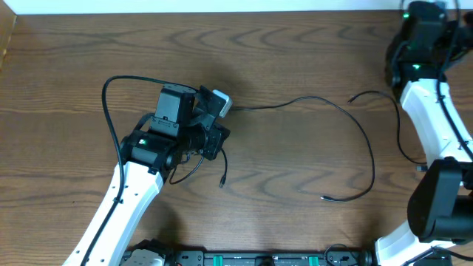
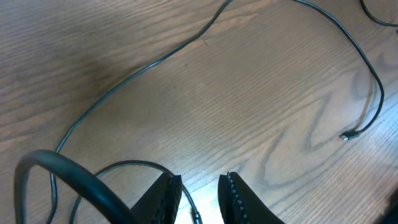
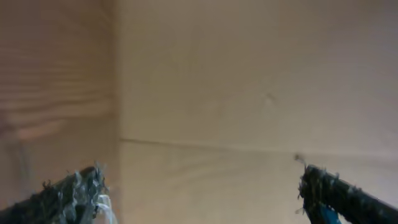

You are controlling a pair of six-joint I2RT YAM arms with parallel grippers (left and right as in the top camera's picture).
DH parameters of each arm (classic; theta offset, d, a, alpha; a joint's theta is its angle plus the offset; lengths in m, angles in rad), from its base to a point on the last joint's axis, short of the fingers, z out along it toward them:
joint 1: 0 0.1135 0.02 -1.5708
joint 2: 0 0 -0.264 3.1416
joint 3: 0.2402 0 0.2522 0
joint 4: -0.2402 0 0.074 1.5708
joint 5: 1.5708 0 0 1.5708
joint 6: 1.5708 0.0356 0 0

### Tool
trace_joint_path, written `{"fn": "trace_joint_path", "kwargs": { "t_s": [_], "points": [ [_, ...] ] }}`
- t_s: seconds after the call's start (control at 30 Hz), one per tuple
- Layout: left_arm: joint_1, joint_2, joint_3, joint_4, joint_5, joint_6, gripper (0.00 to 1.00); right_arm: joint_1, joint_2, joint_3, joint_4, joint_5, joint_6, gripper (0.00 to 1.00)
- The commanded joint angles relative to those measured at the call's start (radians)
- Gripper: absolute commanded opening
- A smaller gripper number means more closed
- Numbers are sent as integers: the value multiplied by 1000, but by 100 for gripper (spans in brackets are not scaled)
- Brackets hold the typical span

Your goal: Untangle cables

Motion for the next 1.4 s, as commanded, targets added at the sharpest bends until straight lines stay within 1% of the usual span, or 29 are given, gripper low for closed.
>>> {"fn": "trace_joint_path", "kwargs": {
  "t_s": [0.0, 0.13, 0.2, 0.23, 0.27, 0.3, 0.37, 0.47, 0.57, 0.7, 0.8, 0.93, 0.97, 1.0, 1.13, 1.37],
  "points": [
    [0, -1, 27, 0, -9, -5, 26, 25, 3, 4, -132, -365, 274, 99],
    [0, -1, 27, 0, -9, -5, 26, 23, 3, 4, -290, -751, 475, 99],
    [-1, -1, 27, 0, -9, -5, 26, 24, 3, 4, -338, -860, 522, 99],
    [-1, -1, 27, 0, -9, -5, 26, 27, 3, 4, -406, -975, 563, 99],
    [0, -1, 27, 0, -9, -5, 26, 27, 3, 4, -437, -1022, 586, 99],
    [-1, -1, 27, 0, -9, -5, 26, 28, 3, 4, -506, -1092, 639, 99],
    [0, -1, 27, 0, -9, -5, 26, 28, 3, 4, -596, -1140, 719, 99],
    [0, -1, 27, 0, -9, -5, 26, 28, 3, -5, -694, -1151, 824, 99],
    [0, -1, 27, 1, -10, -5, 26, 28, 4, -37, -763, -1151, 873, 95],
    [0, -1, 27, 0, -10, -5, 26, 24, 4, -114, -750, -1151, 896, 93],
    [0, -1, 27, 0, -10, -5, 26, 0, 5, -196, -694, -1152, 979, 90],
    [0, -1, 27, 0, -9, -5, 26, -45, 5, -294, -603, -1188, 1047, 81],
    [0, -1, 27, 0, -9, -5, 26, -50, 5, -301, -597, -1192, 1055, 80],
    [0, -1, 27, 0, -9, -5, 26, -71, 5, -325, -570, -1192, 1093, 77],
    [0, -1, 27, 0, -9, -5, 26, -105, 5, -375, -500, -1207, 1109, 75],
    [-1, -1, 27, 0, -9, -5, 26, -150, 7, -435, -394, -1207, 1108, 74]
  ]
}}
